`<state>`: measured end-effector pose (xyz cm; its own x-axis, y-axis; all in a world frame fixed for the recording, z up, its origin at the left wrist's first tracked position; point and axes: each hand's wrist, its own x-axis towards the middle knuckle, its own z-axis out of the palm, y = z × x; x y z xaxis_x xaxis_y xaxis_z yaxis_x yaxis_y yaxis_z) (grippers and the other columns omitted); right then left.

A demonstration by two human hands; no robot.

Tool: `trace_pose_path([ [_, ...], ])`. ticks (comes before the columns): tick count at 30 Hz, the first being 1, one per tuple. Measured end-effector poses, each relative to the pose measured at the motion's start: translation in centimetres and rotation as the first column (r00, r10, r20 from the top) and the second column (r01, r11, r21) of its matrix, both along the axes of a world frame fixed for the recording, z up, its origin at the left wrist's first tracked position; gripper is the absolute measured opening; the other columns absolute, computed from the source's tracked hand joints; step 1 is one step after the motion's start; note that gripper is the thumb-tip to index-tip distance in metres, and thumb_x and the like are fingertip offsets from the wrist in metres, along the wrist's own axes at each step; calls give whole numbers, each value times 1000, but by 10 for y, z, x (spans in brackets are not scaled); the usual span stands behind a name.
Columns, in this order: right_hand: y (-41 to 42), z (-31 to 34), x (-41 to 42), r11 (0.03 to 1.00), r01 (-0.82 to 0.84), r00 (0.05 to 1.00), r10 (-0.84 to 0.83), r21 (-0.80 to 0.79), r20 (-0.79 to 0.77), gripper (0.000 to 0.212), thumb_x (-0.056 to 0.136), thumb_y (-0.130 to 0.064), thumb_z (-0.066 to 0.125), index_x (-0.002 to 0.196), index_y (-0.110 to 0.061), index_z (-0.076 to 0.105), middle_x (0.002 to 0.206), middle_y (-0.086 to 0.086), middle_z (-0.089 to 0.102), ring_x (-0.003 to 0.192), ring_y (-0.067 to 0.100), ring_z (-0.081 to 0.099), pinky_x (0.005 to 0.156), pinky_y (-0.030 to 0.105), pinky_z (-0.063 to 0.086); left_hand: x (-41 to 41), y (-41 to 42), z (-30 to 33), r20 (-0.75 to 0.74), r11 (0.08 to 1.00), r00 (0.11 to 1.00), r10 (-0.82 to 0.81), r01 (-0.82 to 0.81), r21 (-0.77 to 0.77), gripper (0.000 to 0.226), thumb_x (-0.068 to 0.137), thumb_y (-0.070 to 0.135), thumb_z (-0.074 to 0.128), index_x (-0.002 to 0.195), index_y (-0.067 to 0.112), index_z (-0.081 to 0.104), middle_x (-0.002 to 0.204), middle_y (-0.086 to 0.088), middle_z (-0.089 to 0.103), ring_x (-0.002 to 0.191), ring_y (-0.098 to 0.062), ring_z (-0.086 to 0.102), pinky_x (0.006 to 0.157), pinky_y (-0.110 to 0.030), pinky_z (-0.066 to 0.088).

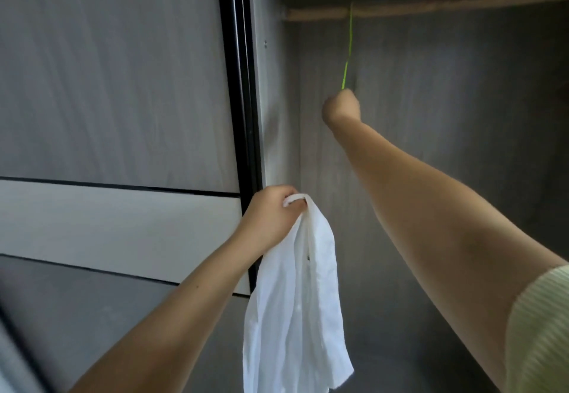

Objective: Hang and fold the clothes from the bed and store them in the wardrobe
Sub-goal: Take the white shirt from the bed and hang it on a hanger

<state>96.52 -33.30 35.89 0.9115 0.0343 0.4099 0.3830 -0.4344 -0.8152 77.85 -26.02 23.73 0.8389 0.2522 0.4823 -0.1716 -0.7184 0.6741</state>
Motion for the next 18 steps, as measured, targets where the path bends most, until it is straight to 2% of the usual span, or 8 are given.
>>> trace_pose_path([
  [3,-3,-3,-2,989,76,986,-94,126,137,31,100,-15,36,122,3,51,125,24,59,116,37,56,89,37,41,5,5,2,13,1000,1000,13,-13,-29,33,89,11,53,58,6,44,56,2,42,51,-5,35,47,-18,25],
  [6,-20,-31,-12,966,24,963,-92,258,255,25,98,-13,37,111,0,54,101,20,65,88,32,58,68,33,35,13,4,-1,3,997,1000,14,-14,-71,38,87,11,50,56,18,29,51,9,29,48,-7,26,43,-18,19],
  [7,-35,-51,-16,950,15,954,-107,311,281,22,97,-11,39,107,-1,55,90,14,64,77,27,56,64,30,32,17,1,-3,-9,997,1000,-2,2,-82,35,86,11,49,57,18,29,53,8,28,49,-7,25,42,-18,18],
  [9,-64,-103,-22,920,-7,950,-116,391,290,11,94,-9,42,97,-8,52,73,-2,55,59,6,51,57,24,30,24,-3,-9,-33,994,999,-21,18,-104,34,85,12,48,58,19,29,53,9,27,48,-7,24,41,-17,17],
  [11,-95,-155,-28,908,-11,980,-73,418,185,7,94,-13,47,90,-19,46,68,-7,51,49,-2,48,52,21,35,33,-10,-17,-65,990,997,-40,31,-135,36,84,13,49,58,21,26,52,10,25,48,-7,23,41,-18,17],
  [13,-124,-191,-33,867,-68,998,64,494,25,13,96,-20,54,85,-24,48,62,-9,48,44,3,43,50,24,38,41,-16,-28,-132,982,989,-60,35,-184,36,82,15,50,58,22,24,56,9,23,52,-9,22,44,-22,15],
  [16,-171,-220,-49,810,-78,975,185,581,-126,19,99,-32,53,85,-20,60,51,-13,33,41,4,27,39,16,22,56,-28,-54,-263,975,960,-91,32,-219,36,81,14,53,60,23,25,62,4,23,60,-14,24,54,-29,16],
  [18,-217,-243,-69,855,-66,963,190,514,-193,29,101,-36,47,91,-17,67,49,-13,26,39,3,21,36,14,16,71,-53,-82,-348,984,932,-101,42,-174,35,83,13,55,61,19,29,62,0,24,60,-16,24,51,-27,18],
])
